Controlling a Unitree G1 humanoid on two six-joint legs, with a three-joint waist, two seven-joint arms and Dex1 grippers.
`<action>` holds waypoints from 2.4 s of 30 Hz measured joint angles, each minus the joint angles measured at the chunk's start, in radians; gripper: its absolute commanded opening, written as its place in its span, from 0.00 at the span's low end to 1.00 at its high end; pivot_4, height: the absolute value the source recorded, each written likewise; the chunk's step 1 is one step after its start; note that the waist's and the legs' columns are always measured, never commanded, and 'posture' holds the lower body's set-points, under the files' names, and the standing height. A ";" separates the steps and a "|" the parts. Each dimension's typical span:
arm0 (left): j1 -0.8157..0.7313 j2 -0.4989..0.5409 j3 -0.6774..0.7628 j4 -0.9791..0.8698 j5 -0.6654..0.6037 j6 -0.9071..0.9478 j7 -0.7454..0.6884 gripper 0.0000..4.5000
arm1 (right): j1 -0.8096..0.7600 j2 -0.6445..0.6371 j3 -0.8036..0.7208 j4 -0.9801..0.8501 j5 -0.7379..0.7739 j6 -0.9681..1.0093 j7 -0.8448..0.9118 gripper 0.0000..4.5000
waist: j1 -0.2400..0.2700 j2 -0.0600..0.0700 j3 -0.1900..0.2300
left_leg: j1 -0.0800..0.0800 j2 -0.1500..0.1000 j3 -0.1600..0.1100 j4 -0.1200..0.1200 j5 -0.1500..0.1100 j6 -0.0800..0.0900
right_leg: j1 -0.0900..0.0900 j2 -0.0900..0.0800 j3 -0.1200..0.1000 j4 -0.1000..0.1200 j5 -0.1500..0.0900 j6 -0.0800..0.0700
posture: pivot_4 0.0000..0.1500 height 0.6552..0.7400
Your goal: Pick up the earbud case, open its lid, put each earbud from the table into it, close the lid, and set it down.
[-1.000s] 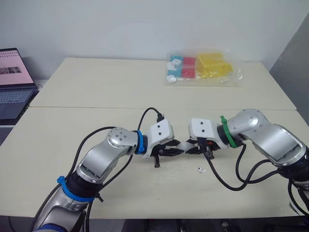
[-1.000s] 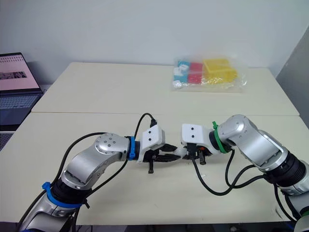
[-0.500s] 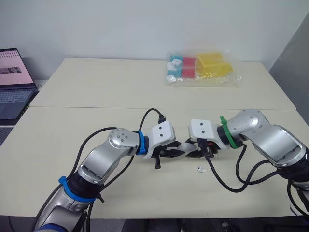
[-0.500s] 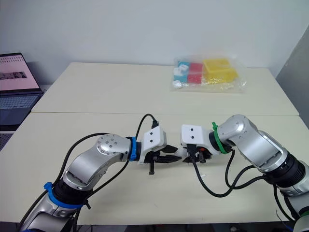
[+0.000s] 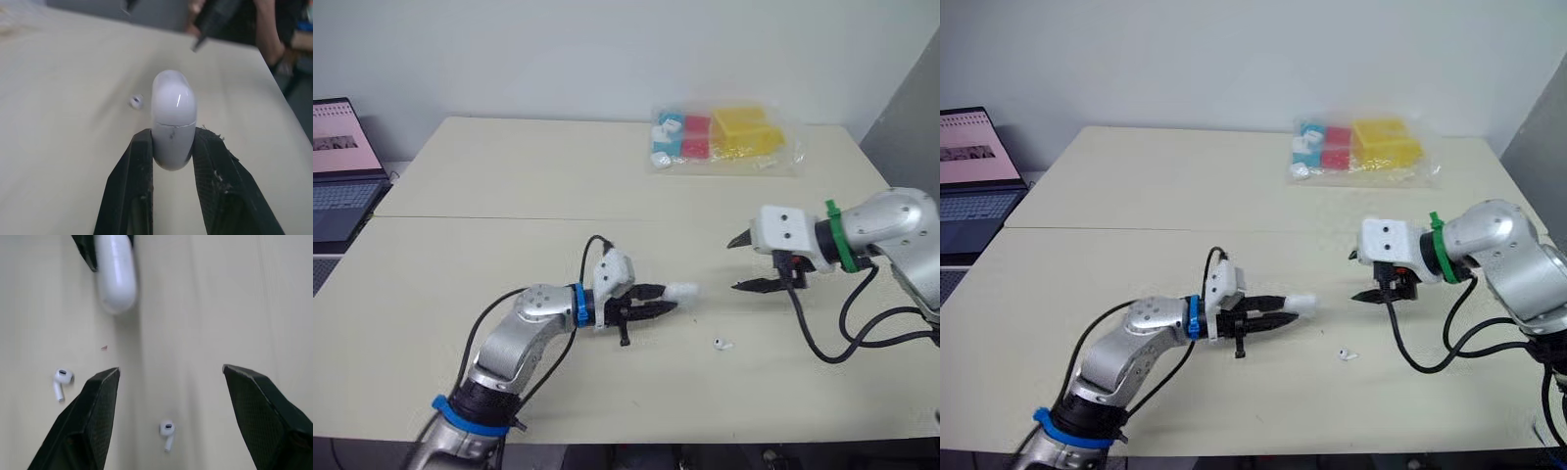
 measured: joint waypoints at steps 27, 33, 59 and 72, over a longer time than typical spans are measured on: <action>0.015 0.011 -0.029 0.039 0.082 -0.217 -0.052 0.17 | 0.058 0.257 0.073 -0.060 -0.110 -0.029 -0.194 0.78 | -0.001 0.000 0.000 | 0.001 0.001 0.001 0.001 0.000 0.000 | 0.000 0.003 0.001 0.001 0.000 0.000 | 1.00 1.00; 0.019 0.024 -0.041 0.052 0.101 -0.253 -0.067 0.17 | 0.010 0.258 0.068 -0.046 -0.101 -0.005 -0.183 0.78 | -0.001 0.000 0.000 | 0.001 0.001 0.001 0.001 0.000 0.000 | 0.000 0.003 0.001 0.001 0.000 0.000 | 1.00 1.00; 0.130 0.035 0.057 -0.030 0.092 -0.222 0.083 0.17 | 0.244 -0.076 -0.130 0.016 -0.020 0.135 -0.096 0.78 | -0.008 0.000 0.000 | 0.005 0.001 0.004 -0.001 0.000 0.000 | 0.001 0.001 0.002 0.001 0.000 0.001 | 1.00 1.00; 0.166 0.045 0.035 -0.102 0.106 -0.221 0.101 0.17 | -0.141 0.164 0.248 0.611 -0.302 -0.087 0.060 0.78 | -0.011 0.000 0.000 | 0.002 0.002 0.002 -0.002 0.001 0.001 | -0.001 0.005 0.003 0.000 0.003 -0.006 | 1.00 1.00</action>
